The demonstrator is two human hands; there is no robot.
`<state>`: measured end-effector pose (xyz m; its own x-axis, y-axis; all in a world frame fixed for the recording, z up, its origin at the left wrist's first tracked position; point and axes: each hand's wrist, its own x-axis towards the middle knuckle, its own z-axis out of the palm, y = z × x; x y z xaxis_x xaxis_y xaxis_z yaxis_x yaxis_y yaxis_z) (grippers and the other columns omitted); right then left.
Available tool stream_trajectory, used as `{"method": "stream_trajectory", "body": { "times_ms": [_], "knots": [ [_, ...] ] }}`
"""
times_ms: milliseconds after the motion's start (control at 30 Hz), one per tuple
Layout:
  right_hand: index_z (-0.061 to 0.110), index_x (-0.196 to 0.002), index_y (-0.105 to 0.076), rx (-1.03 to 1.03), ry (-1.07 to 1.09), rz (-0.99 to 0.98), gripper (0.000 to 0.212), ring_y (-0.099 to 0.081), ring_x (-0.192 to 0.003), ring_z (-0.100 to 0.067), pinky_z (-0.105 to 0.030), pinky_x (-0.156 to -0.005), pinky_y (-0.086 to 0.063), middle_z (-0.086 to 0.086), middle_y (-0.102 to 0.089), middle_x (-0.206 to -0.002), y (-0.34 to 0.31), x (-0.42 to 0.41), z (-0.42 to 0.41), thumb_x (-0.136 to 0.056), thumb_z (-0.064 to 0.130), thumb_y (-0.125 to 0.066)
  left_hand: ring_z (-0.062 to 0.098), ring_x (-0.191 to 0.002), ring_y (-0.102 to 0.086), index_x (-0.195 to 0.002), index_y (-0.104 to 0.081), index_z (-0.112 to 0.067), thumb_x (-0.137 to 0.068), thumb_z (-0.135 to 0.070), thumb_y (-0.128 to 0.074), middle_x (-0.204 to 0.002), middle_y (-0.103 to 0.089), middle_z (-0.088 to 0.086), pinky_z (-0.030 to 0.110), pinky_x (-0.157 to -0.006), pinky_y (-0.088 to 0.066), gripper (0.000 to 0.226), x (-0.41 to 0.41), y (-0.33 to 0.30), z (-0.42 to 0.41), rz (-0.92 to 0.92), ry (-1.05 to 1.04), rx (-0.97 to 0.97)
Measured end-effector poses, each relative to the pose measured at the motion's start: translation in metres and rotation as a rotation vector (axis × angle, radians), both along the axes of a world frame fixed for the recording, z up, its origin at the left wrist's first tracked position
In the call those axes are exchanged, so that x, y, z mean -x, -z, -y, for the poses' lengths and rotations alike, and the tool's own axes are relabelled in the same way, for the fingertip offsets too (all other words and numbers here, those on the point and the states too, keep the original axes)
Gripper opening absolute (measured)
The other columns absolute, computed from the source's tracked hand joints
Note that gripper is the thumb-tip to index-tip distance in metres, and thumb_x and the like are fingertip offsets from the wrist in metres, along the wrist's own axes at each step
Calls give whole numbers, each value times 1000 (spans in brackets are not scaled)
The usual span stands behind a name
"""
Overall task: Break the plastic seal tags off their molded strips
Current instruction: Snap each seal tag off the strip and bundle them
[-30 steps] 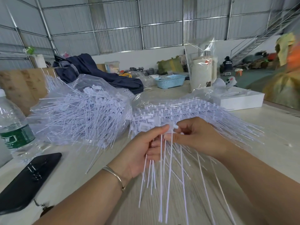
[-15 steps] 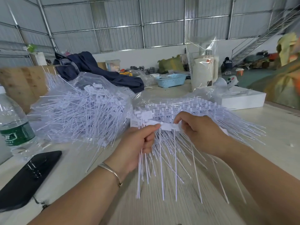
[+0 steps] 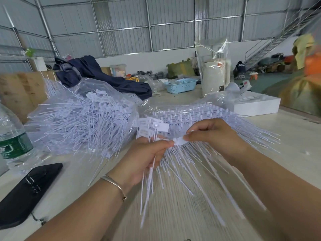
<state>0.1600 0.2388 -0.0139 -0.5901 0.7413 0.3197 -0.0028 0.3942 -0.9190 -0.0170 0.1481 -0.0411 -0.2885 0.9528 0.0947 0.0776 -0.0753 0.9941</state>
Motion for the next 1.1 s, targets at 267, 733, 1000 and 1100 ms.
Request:
{"method": "stream_trajectory", "body": {
  "times_ms": [267,733,1000,1100],
  "knots": [
    [4,-65,-73,-10,-4,88,8,-57,-61,-3,-13,-66,-41,-4,-64,-62,-3,-10,-7,-72,2,-70,13,-42,-14,-58,-39,-21,-53,-16,-67,-52,-19,-1,19,-44,-10,29,-4,-9,8,-131,153,107],
    [5,-89,-64,-133,-63,96,13,-47,-74,-19,-29,-69,-34,-17,-57,-83,0,1,-2,-88,-5,-55,4,-43,-18,-66,-64,-25,-77,-44,-71,-58,-22,-8,15,-34,-17,23,-4,-9,5,273,150,59],
    [13,-82,-68,-323,-3,193,13,-44,-63,-19,-31,-65,-33,-11,-53,-69,5,-3,-7,-85,25,-72,3,-38,-19,-65,-72,-20,-78,-15,-72,-51,-26,-9,15,-34,-16,14,-3,-8,6,292,78,31],
    [8,-75,-67,-214,-53,92,22,-38,-63,-17,-30,-65,-29,-9,-45,-66,2,-4,-5,-81,28,-75,3,-39,-17,-74,-57,-18,-76,-18,-72,-54,-23,-8,15,-35,-15,15,-4,-7,6,357,158,14]
  ]
}}
